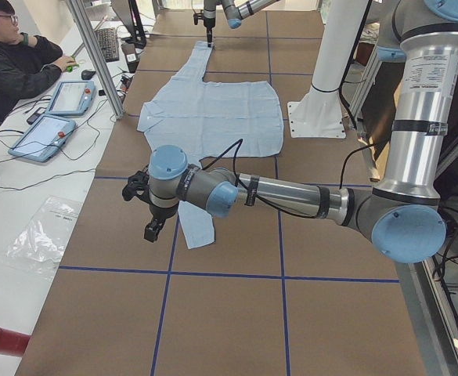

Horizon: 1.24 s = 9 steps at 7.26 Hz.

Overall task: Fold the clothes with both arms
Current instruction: 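Grasp the sleeve cuff with the right gripper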

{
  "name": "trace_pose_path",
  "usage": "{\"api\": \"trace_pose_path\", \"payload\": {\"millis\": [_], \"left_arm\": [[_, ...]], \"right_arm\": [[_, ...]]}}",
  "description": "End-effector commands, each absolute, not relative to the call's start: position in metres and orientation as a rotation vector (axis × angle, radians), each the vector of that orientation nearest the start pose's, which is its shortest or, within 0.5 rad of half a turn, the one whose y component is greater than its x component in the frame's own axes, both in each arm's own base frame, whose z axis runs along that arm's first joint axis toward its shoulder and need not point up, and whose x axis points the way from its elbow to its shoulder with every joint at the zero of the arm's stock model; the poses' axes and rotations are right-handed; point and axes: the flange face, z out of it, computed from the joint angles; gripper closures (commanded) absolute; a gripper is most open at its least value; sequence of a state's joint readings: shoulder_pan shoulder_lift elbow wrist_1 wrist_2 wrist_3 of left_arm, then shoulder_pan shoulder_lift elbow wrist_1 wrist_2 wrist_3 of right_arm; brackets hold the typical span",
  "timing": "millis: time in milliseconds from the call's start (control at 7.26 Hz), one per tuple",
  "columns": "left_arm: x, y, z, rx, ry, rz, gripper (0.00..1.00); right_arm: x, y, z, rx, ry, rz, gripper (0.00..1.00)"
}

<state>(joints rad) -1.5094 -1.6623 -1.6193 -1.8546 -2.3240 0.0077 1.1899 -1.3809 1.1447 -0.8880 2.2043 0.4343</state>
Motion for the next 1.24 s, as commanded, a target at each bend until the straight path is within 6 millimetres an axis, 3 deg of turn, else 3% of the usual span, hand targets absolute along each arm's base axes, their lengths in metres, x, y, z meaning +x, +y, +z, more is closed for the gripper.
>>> {"api": "trace_pose_path", "payload": {"millis": [0,413,1102], "left_arm": [[-0.031,-0.551,0.559,0.379,0.753,0.223,0.01],[-0.031,-0.552,0.560,0.378,0.752,0.222,0.01],[-0.031,-0.555,0.559,0.379,0.752,0.222,0.01]], "right_arm": [[-0.145,-0.577,0.697,0.151,-0.747,-0.083,0.38],[-0.136,-0.588,0.688,0.139,-0.761,-0.070,0.38],[-0.134,-0.582,0.707,0.100,-0.749,-0.058,0.38]]}}
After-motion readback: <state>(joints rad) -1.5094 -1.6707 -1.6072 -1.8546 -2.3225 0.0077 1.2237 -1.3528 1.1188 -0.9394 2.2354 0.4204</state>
